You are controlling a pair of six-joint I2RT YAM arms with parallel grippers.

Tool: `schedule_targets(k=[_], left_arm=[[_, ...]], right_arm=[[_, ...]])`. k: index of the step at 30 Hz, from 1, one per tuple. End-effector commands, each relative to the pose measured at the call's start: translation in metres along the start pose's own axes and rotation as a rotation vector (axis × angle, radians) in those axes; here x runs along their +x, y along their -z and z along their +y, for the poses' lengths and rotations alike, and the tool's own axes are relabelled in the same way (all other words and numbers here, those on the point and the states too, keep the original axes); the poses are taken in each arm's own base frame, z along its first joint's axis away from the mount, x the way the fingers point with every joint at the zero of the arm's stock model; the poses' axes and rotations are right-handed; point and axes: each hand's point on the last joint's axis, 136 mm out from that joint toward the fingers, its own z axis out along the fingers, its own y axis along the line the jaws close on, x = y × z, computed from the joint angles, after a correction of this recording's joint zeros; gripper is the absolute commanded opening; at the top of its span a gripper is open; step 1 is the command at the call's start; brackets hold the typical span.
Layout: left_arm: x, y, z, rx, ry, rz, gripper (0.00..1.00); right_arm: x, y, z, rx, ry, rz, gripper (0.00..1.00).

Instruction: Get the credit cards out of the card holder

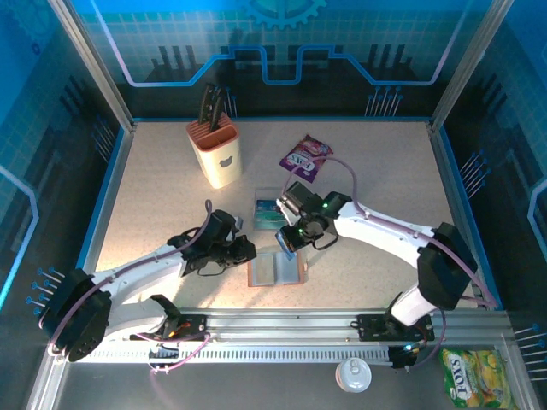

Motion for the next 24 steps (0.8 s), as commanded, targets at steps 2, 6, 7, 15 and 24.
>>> schedule_targets(k=[2, 6, 7, 15, 24], left_arm=[[0.004, 0.006, -0.001, 0.011, -0.065, 0.029, 0.13], [0.005, 0.005, -0.005, 0.04, -0.073, 0.049, 0.13], [0.006, 0.005, -0.007, 0.051, -0.074, 0.055, 0.13], [0.008, 0.0, -0.014, 0.076, -0.111, 0.104, 0.13], [0.009, -0.003, -0.01, 0.08, -0.115, 0.14, 0.13]], right_arm=[[0.003, 0.004, -0.011, 0.054, 0.263, 0.076, 0.01], [-0.007, 0.007, -0.006, 0.032, 0.443, 0.064, 0.0], [-0.009, 0.007, -0.007, 0.036, 0.476, 0.064, 0.0], [-0.026, 0.01, 0.0, -0.034, 0.683, 0.062, 0.0], [-0.053, 0.007, -0.014, -0.067, 0.681, 0.1, 0.0]])
